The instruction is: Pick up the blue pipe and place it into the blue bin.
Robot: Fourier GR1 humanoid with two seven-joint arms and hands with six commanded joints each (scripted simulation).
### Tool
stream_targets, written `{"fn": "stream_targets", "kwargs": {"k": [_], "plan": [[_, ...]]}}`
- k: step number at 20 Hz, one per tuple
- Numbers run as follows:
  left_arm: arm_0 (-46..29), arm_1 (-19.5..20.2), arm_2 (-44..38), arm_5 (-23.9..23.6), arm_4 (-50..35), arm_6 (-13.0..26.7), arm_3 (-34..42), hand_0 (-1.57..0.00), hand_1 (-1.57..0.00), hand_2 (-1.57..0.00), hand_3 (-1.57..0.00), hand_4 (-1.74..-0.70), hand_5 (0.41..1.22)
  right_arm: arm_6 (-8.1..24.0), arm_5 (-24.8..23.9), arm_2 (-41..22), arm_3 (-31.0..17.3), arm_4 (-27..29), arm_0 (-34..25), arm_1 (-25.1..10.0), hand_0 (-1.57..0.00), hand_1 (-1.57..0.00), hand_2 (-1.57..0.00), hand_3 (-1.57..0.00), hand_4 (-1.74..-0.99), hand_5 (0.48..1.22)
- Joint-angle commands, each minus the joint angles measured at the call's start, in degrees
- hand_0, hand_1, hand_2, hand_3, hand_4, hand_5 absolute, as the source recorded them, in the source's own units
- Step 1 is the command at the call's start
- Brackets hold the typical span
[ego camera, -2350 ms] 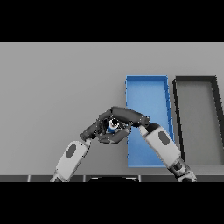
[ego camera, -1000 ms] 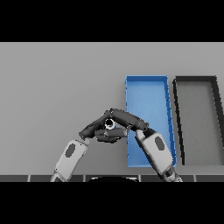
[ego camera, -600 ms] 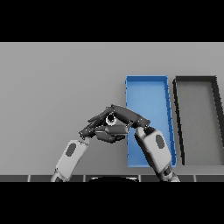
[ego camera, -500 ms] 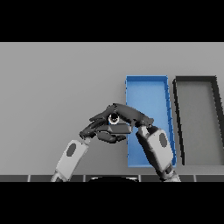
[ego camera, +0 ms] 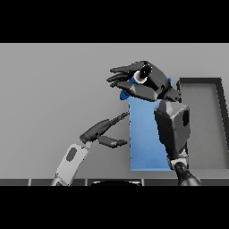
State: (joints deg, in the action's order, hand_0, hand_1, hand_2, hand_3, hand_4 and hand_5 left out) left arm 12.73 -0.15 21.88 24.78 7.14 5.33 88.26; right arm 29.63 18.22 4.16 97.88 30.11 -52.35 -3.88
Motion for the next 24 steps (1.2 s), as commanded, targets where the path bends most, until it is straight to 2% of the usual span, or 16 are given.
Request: {"fn": "stream_targets", "kwargs": {"k": [1, 5, 7, 10, 12, 13, 16, 18, 21, 24], "plan": [[-0.5, 0.2, 0.1, 0.1, -0.1, -0.2, 0.6, 0.0, 0.0, 0.0, 0.0, -0.95, 0.466, -0.6, -0.4, 0.7, -1.0, -1.5, -0.7, -0.8, -1.57, -1.57, -1.57, -1.57, -1.498, 1.221], [-1.7, 1.3, -0.5, -0.1, -0.5, 0.8, 1.9, 0.0, 0.0, 0.0, 0.0, -0.95, 0.472, -2.8, -0.5, 4.8, -7.0, -6.9, -0.2, -4.6, -1.57, -1.57, -1.57, -1.57, -1.498, 1.221], [-1.1, 1.3, -0.9, -0.1, -0.6, 1.4, 1.8, 0.0, 0.0, 0.0, 0.0, -0.95, 0.474, -1.7, -1.0, 6.6, -9.5, -8.9, 0.8, -6.3, -1.57, -1.57, -1.57, -1.57, -1.499, 1.221], [-0.5, 1.0, -1.1, -0.2, -0.9, 1.3, 1.4, 0.0, 0.0, 0.0, 0.0, -0.94, 0.467, -1.0, -0.4, 7.5, -9.9, -11.4, 5.4, -7.4, -1.57, -1.57, -1.57, -1.57, -1.499, 1.221], [-0.6, 1.3, -1.0, -0.3, -0.1, -0.3, 0.7, 0.0, 0.0, 0.0, 0.0, -0.94, 0.463, 0.9, -1.1, 7.5, -10.3, -13.0, 7.8, -7.4, -1.57, -1.57, -1.57, -1.57, -1.499, 1.221], [-0.3, 1.2, -1.1, -0.3, -0.2, 0.3, 0.7, 0.0, 0.0, 0.0, 0.0, -0.94, 0.462, 1.3, -1.5, 7.7, -11.4, -14.8, 9.1, -7.6, -1.57, -1.57, -1.57, -1.57, -1.499, 1.221], [-0.5, 1.3, -0.8, -0.8, 0.9, -1.5, 0.0, 0.0, 0.0, 0.0, 0.0, -0.93, 0.46, 3.6, -2.5, 7.1, -10.8, -17.2, 13.6, -7.0, -1.57, -1.57, -1.57, -1.57, -1.5, 1.221], [-0.5, 1.4, -0.8, -1.3, 1.4, -2.6, -0.2, 0.0, 0.0, 0.0, 0.0, -0.93, 0.463, 5.3, -4.2, 6.5, -10.5, -19.9, 16.7, -6.6, -1.57, -1.57, -1.57, -1.57, -1.5, 1.221], [-0.6, 1.8, -1.0, -1.3, 1.5, -2.5, 0.0, 0.0, 0.0, 0.0, 0.0, -0.93, 0.466, 5.3, -7.5, 5.1, -12.7, -21.9, 20.8, -7.2, -1.57, -1.57, -1.57, -1.57, -1.5, 1.221], [0.2, 1.5, -1.3, -2.0, 1.8, -2.5, 0.0, 0.0, 0.0, 0.0, 0.0, -0.92, 0.474, 5.3, -11.0, 1.9, -16.7, -20.0, 23.0, -9.0, -1.57, -1.57, -1.57, -1.57, -1.498, 1.221]]}}
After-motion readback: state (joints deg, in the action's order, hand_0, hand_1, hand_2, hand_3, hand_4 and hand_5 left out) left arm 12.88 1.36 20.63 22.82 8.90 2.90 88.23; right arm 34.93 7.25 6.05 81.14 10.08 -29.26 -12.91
